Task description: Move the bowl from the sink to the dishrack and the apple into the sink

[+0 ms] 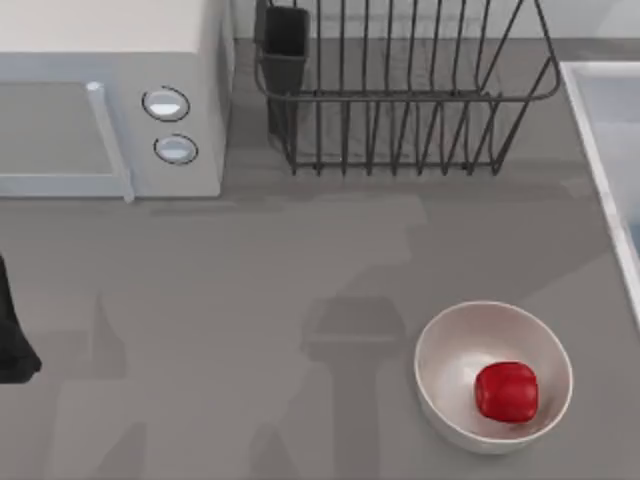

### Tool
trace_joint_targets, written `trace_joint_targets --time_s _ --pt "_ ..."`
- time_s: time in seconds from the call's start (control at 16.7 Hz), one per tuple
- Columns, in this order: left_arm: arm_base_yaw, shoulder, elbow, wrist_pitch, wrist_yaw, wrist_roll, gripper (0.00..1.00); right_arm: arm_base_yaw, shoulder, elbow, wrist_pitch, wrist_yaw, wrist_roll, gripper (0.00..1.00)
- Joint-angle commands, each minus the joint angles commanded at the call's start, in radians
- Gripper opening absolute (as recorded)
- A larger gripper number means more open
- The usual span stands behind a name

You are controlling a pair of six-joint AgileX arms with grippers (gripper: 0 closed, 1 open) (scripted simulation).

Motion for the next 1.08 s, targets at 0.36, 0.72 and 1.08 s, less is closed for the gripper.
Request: trace_joint_targets --time_s 0.36,0.72,1.08 --pt "0.0 0.0 0.0 0.0 0.0 0.0 1.0 -0.072 0.4 0.391 -0.245 -0.015 -0.044 1.0" --pt "0.0 0.0 0.0 0.0 0.0 0.0 1.0 -0.114 0.577 0.609 -0.379 -0.027 -0.058 1.0" --pt "0.0 0.0 0.0 0.0 0.0 0.0 1.0 -0.119 0.596 0.637 -0.395 -0.029 -0.06 1.0"
